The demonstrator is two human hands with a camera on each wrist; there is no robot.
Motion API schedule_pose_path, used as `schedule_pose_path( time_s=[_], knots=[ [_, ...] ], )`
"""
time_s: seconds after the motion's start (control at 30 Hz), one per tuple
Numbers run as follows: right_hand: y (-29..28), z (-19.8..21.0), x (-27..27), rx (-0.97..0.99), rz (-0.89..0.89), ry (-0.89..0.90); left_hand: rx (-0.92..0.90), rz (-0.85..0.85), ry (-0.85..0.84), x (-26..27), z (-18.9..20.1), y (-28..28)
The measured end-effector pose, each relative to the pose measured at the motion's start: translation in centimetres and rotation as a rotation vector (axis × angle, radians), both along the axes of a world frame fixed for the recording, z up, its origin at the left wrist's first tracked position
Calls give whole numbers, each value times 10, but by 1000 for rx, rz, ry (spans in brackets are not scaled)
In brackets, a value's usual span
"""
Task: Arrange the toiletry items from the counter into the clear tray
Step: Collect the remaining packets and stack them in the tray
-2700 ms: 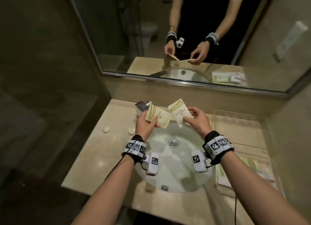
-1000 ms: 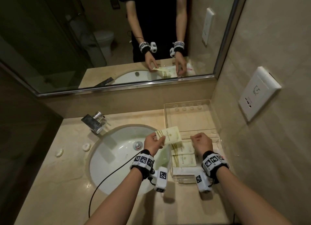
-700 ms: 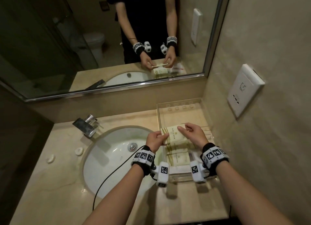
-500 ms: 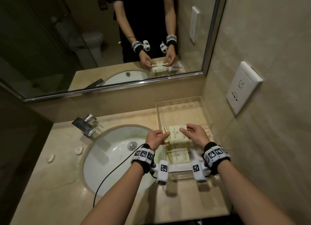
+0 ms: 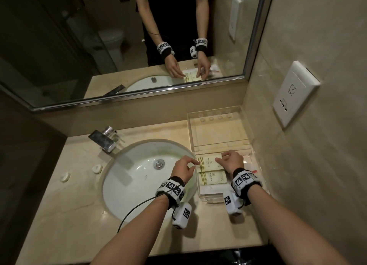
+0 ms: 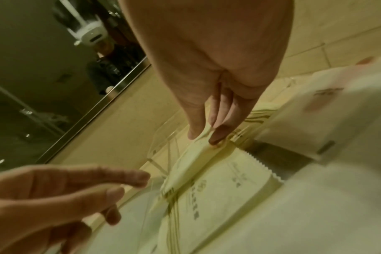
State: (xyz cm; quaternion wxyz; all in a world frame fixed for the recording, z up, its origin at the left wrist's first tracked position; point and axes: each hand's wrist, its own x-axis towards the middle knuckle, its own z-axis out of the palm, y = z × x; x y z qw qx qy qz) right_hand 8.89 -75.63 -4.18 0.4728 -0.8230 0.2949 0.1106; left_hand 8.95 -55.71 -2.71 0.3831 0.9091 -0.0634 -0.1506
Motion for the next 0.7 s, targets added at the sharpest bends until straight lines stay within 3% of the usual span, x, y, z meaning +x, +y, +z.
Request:
schedule_pose_path(
  time_s=[0.17,0.37,0.53,0.7],
  knots=[
    [3,-6,-6,-135,50,-5,99,-245,-102,-5,-8,-1],
    [8,-7,-5,-114,50,-1,369,-420,-142,-9,-10,-2],
    [9,-10,-7,-107,50,-16,458,-443,-127,-11,-15,-3],
    [7,-8,-10,-124,40,-43,387,-412,-131,-9,-15,-2]
  ],
)
